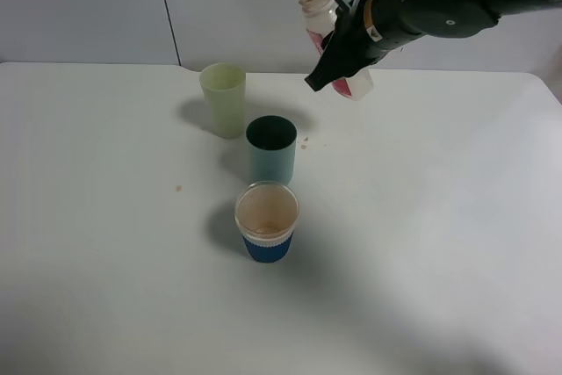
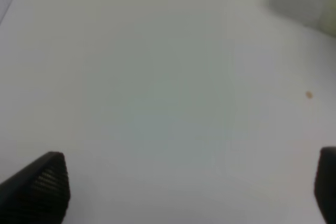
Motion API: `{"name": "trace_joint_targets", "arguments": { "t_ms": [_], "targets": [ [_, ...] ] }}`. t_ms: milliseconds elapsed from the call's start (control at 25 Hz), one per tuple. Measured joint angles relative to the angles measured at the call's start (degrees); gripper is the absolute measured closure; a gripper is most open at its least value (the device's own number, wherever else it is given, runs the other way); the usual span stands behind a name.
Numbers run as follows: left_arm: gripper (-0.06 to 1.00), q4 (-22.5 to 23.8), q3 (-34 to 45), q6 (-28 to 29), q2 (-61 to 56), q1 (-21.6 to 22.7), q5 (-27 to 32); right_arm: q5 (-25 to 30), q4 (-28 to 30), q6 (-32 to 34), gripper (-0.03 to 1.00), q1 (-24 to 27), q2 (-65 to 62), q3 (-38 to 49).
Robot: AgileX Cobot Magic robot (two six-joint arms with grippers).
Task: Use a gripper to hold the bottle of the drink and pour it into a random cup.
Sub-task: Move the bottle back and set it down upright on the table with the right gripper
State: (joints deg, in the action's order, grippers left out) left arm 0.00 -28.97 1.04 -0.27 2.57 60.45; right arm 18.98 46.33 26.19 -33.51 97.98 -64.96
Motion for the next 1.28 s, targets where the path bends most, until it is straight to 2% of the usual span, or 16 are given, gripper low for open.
{"name": "trace_joint_targets", "arguments": {
  "t_ms": [160,240,400,720,960,1280],
  "targets": [
    [0.01,0.0,0.0,0.0,0.0,0.0,0.0,-4.8,-8.9,0.1,0.61,5.0,0.0,0.0],
    [0.01,0.0,0.0,0.0,0.0,0.0,0.0,-6.8,-10.7,-0.3,0.61,6.8,0.0,0.0],
    [0.01,0.0,0.0,0.0,0.0,0.0,0.0,-12.0,-11.2,-2.1,0.61,10.1,0.0,0.7],
    [0.01,0.0,0.0,0.0,0.0,0.0,0.0,-32.9,-11.2,-2.5,0.61,16.4,0.0,11.4],
    [0.01,0.0,0.0,0.0,0.0,0.0,0.0,-39.9,-14.7,-3.2,0.61,19.1,1.6,16.2],
    [0.01,0.0,0.0,0.0,0.0,0.0,0.0,-51.0,-17.4,-9.6,0.61,19.2,6.5,20.0]
  ]
}}
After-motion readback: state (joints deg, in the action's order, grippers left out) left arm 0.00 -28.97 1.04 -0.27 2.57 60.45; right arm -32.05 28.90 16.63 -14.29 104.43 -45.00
